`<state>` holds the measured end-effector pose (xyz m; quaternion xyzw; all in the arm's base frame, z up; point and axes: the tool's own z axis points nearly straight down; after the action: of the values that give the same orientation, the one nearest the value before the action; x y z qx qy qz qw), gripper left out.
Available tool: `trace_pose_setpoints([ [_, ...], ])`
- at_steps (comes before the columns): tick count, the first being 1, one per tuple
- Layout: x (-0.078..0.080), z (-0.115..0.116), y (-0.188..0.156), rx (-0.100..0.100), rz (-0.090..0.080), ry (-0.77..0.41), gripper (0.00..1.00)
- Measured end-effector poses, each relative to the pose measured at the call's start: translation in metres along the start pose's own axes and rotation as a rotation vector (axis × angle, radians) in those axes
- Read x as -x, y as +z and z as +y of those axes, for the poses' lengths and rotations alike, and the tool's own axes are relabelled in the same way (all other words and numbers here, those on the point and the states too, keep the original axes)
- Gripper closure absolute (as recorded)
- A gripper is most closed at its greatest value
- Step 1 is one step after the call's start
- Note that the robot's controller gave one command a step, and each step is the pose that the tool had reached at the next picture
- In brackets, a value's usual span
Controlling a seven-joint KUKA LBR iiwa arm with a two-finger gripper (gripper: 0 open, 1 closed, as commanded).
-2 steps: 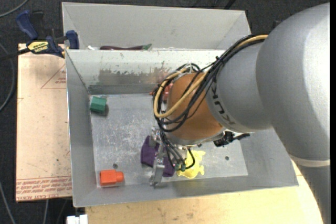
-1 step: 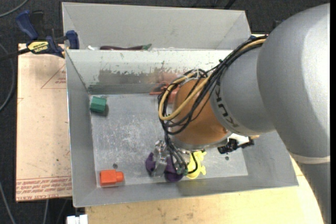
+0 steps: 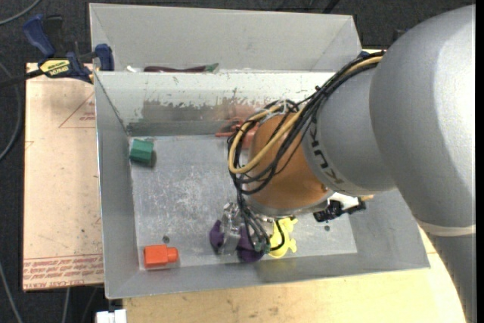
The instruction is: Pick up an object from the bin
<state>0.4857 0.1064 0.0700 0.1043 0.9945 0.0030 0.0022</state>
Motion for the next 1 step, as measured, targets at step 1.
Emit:
trace_pose_setpoints([
  [1,-0.001,-0.0003,-0.0026,-0.002,0.004,0.0,1.0],
])
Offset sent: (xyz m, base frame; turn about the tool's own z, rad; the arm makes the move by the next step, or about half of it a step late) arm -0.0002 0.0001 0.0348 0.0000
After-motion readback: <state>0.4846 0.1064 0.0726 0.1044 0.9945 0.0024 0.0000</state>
